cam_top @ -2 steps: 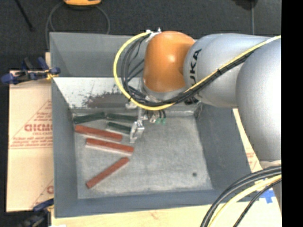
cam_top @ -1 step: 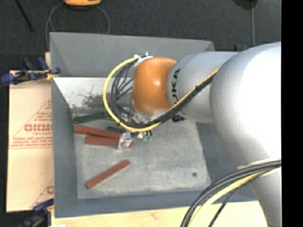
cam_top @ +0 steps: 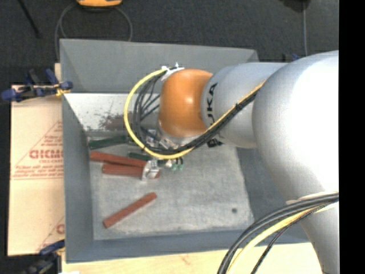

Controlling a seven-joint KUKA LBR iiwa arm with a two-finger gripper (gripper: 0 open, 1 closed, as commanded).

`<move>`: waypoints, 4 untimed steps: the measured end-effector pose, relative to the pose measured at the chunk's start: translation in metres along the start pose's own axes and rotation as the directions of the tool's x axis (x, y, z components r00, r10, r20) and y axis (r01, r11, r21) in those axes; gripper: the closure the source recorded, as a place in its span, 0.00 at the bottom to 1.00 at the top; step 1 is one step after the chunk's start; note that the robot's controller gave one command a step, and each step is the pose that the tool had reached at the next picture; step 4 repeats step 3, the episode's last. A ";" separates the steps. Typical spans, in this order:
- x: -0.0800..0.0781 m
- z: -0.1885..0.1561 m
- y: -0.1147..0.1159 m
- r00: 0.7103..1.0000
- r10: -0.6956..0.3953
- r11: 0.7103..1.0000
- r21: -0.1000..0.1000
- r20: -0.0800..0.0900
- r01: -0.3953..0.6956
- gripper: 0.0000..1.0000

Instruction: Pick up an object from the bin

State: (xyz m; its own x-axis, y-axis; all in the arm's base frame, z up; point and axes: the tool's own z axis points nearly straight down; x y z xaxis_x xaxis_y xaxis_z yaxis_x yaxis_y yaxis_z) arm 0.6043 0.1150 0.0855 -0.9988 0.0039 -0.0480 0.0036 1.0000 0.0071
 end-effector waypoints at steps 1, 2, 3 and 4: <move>0.004 -0.114 -0.004 0.997 0.071 0.997 0.009 -0.043 -0.071 1.00; 0.005 -0.114 -0.004 0.996 0.072 0.997 0.009 -0.044 -0.071 1.00; -0.006 -0.156 -0.007 0.995 0.086 0.996 0.012 -0.050 -0.086 1.00; -0.006 -0.156 -0.007 0.995 0.086 0.996 0.012 -0.050 -0.086 1.00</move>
Offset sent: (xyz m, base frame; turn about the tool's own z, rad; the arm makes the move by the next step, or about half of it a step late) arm 0.0000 0.0000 0.0000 0.0000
